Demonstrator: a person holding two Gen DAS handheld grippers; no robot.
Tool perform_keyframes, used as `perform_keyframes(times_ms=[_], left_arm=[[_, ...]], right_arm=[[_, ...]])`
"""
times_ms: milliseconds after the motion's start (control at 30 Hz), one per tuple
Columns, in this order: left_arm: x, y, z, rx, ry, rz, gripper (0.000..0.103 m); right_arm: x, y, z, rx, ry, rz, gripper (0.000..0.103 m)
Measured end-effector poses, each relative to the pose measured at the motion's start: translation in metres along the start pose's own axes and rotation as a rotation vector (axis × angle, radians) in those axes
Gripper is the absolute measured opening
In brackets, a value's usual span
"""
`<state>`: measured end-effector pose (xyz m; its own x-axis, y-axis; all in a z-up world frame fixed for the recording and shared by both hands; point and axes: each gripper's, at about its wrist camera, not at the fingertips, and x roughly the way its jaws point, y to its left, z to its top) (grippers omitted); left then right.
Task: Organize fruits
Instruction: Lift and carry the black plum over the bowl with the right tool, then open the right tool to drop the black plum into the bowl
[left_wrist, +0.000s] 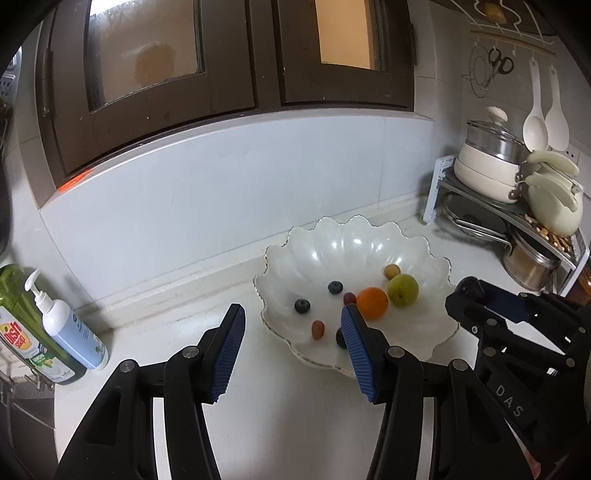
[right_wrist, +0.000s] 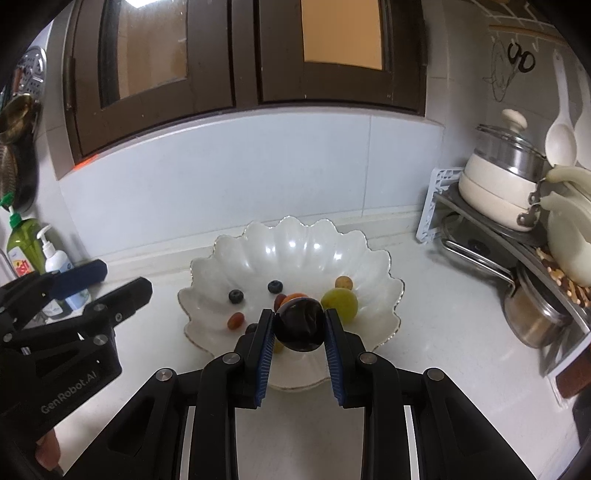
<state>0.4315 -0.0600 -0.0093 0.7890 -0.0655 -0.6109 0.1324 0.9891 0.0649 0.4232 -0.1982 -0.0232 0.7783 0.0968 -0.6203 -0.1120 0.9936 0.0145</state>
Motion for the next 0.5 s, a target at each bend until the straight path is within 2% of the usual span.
perform_keyframes(times_ms=[500], left_arm=[[0.043,-0.003,-0.004,0.013,0.079,0.036,0.054]], right_arm=[[0.066,-0.009,0.001,-0.018,0.117,-0.036,0.028]])
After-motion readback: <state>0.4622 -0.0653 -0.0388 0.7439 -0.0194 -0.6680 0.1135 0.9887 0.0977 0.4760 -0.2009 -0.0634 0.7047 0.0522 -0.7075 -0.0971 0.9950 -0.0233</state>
